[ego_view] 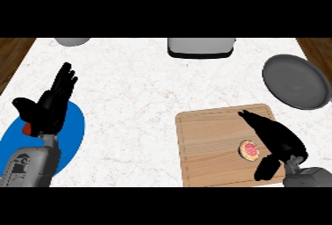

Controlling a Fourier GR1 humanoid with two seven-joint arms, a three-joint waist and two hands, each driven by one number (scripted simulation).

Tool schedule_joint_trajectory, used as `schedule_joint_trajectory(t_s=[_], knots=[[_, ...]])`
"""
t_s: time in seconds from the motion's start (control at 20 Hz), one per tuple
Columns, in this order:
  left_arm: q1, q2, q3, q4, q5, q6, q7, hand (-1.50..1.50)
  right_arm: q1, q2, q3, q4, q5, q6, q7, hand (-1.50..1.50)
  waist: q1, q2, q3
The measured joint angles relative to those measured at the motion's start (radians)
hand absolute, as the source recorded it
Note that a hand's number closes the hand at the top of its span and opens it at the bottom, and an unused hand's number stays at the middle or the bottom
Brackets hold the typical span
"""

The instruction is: Pick the cupcake from the cutting board and place it in the pan

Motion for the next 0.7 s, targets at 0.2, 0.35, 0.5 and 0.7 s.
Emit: schedule_joint_trajectory(t_s=[0.2, 0.35, 0.5, 0.7], knots=[[0.001, -0.013, 0.002, -0.02, -0.01, 0.003, 0.012, 0.0, -0.017, 0.017, -0.007, 0.043, 0.036, 0.018, -0.008, -1.5, 0.0, 0.0, 0.0], [0.008, -0.02, 0.01, -0.009, -0.015, -0.005, -0.007, 0.0, -0.012, 0.028, -0.012, 0.084, 0.064, 0.007, -0.042, -1.5, 0.001, 0.0, 0.0], [0.024, -0.03, 0.01, -0.034, -0.024, -0.004, -0.001, 0.0, -0.011, 0.039, -0.022, 0.107, 0.077, 0.022, -0.063, -1.5, 0.0, 0.0, 0.0], [0.018, -0.021, 0.027, -0.038, -0.018, -0.017, 0.003, 0.0, -0.012, 0.054, 0.005, 0.146, 0.098, 0.005, -0.133, 1.5, 0.001, 0.0, 0.0]])
